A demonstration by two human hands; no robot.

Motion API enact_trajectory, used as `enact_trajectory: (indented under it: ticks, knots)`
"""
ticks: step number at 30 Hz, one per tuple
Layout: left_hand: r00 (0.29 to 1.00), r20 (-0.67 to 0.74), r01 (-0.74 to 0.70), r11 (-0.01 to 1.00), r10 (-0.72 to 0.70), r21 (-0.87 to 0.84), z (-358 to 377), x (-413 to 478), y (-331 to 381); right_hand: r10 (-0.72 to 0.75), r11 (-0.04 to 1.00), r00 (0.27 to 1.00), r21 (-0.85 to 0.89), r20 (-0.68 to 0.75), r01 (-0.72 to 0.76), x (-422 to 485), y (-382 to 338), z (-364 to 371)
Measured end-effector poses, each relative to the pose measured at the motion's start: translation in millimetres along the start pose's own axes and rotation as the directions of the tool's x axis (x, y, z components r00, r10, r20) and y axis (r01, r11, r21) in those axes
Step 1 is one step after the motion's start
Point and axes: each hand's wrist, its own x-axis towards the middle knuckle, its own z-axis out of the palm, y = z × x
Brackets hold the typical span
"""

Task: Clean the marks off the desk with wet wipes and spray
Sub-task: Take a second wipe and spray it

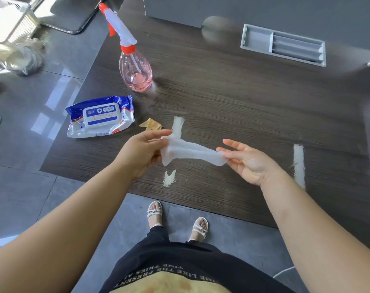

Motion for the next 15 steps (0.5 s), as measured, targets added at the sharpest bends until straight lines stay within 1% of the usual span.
enact_trajectory:
  ticks: [1,2,3,5,6,7,8,10,11,13,15]
  knots:
    - [0.998,-0.013,-0.059,0.987,0.062,0.147,2.4,-4.2,3.5,0.014,1.000,1.000,0.014,0.000,-0.014,0.1,2.8,-0.1]
    - [0.990,-0.012,-0.130,0.944,0.140,0.303,5.6,-8.4,8.5,0.029,0.999,1.000,0.035,0.004,-0.029,-0.1,6.0,0.4]
    - [0.974,0.015,-0.211,0.873,0.228,0.440,9.3,-12.0,14.5,0.045,0.997,0.999,0.056,0.011,-0.046,0.1,10.0,0.7]
    - [0.917,0.130,-0.374,0.698,0.378,0.611,19.2,-20.5,29.1,0.085,0.992,0.995,0.093,0.048,-0.089,-0.3,19.5,3.4]
    - [0.887,0.188,-0.435,0.627,0.422,0.646,24.8,-23.9,36.1,0.104,0.987,0.991,0.115,0.078,-0.113,-0.9,24.0,5.2]
    - [0.862,0.232,-0.482,0.585,0.451,0.653,30.5,-26.4,42.2,0.119,0.980,0.985,0.141,0.127,-0.137,-1.3,27.9,7.2]
    - [0.846,0.260,-0.511,0.571,0.465,0.643,36.1,-29.5,47.8,0.131,0.973,0.972,0.165,0.193,-0.164,-2.1,31.0,10.2]
    - [0.827,0.287,-0.545,0.563,0.483,0.621,44.5,-35.4,56.1,0.152,0.959,0.938,0.183,0.312,-0.216,-3.0,36.0,15.5]
    - [0.818,0.298,-0.558,0.556,0.492,0.616,46.8,-37.2,58.3,0.156,0.956,0.925,0.183,0.346,-0.229,-3.7,37.6,17.8]
    - [0.814,0.314,-0.568,0.557,0.489,0.606,47.2,-39.6,60.9,0.149,0.952,0.914,0.195,0.377,-0.236,-4.8,39.0,21.3]
    - [0.819,0.323,-0.564,0.563,0.474,0.604,43.4,-40.3,60.9,0.100,0.947,0.927,0.251,0.363,-0.201,-6.1,37.0,22.4]
